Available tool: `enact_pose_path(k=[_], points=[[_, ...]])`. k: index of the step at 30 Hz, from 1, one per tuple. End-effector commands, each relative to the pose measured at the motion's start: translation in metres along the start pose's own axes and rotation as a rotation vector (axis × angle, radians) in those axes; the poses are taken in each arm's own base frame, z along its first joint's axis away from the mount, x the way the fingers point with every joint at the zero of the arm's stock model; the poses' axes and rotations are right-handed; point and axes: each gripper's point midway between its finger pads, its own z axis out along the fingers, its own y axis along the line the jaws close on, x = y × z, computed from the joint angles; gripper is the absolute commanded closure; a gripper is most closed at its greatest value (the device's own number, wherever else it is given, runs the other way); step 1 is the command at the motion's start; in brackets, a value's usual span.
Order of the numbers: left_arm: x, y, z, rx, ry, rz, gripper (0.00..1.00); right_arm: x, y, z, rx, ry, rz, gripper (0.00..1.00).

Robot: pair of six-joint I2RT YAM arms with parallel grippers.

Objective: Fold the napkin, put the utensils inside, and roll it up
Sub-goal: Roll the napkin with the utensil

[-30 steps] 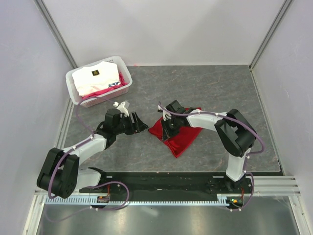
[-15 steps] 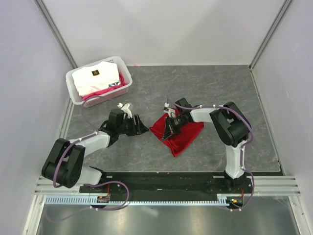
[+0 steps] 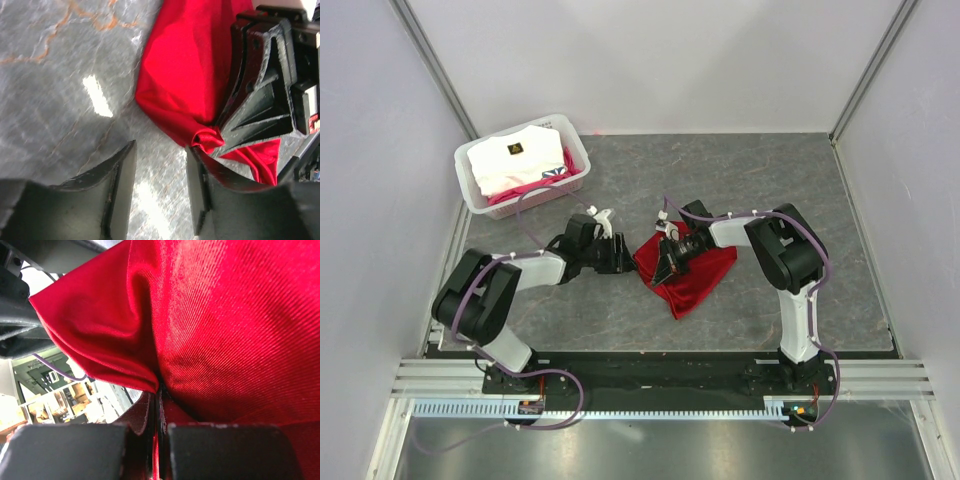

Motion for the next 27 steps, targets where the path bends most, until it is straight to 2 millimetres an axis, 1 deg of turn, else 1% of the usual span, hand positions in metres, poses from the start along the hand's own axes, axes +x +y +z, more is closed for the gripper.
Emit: enact_pose_path(k=[1,3,7,13,14,15,16,17,18,19,21,23,27], points=[[-0.026,-0.004,0.007,-0.012,-0.062,0.067,0.41,-0.005,-0.044,0.006,0.141,-0.031,-0.012,1.0],[-0.031,0.0,0.01,-0.034,-0.073,0.078,0.37,-0.006,-0.043,0.006,0.139,-0.032,-0.011,1.0],[-0.037,0.001,0.014,-0.036,-0.081,0.107,0.34,-0.008,-0.042,0.005,0.136,-0.033,-0.013,1.0],[-0.034,-0.009,0.014,0.044,-0.1,0.173,0.29,-0.01,-0.043,0.004,0.133,-0.036,-0.001,1.0],[-0.033,-0.011,0.013,0.059,-0.103,0.183,0.28,-0.01,-0.043,0.004,0.13,-0.034,0.001,1.0],[-0.029,-0.01,0.012,0.059,-0.104,0.189,0.28,-0.01,-0.043,0.004,0.129,-0.035,0.005,1.0],[-0.034,-0.013,0.01,0.07,-0.128,0.202,0.28,-0.011,-0.043,0.003,0.127,-0.038,0.007,1.0],[-0.034,-0.014,0.008,0.073,-0.136,0.211,0.27,-0.011,-0.043,0.002,0.124,-0.038,0.014,1.0],[-0.03,-0.013,0.006,0.074,-0.137,0.21,0.27,-0.011,-0.043,0.002,0.122,-0.038,0.019,1.0],[-0.037,-0.018,0.003,0.088,-0.172,0.228,0.27,-0.012,-0.044,0.001,0.123,-0.041,0.029,1.0],[-0.037,-0.022,-0.001,0.107,-0.189,0.234,0.27,-0.012,-0.046,0.0,0.12,-0.043,0.042,1.0],[-0.042,-0.027,-0.005,0.125,-0.219,0.253,0.27,-0.013,-0.048,-0.002,0.114,-0.044,0.057,1.0],[-0.05,-0.029,-0.008,0.124,-0.256,0.279,0.26,-0.012,-0.05,-0.002,0.109,-0.038,0.074,1.0]])
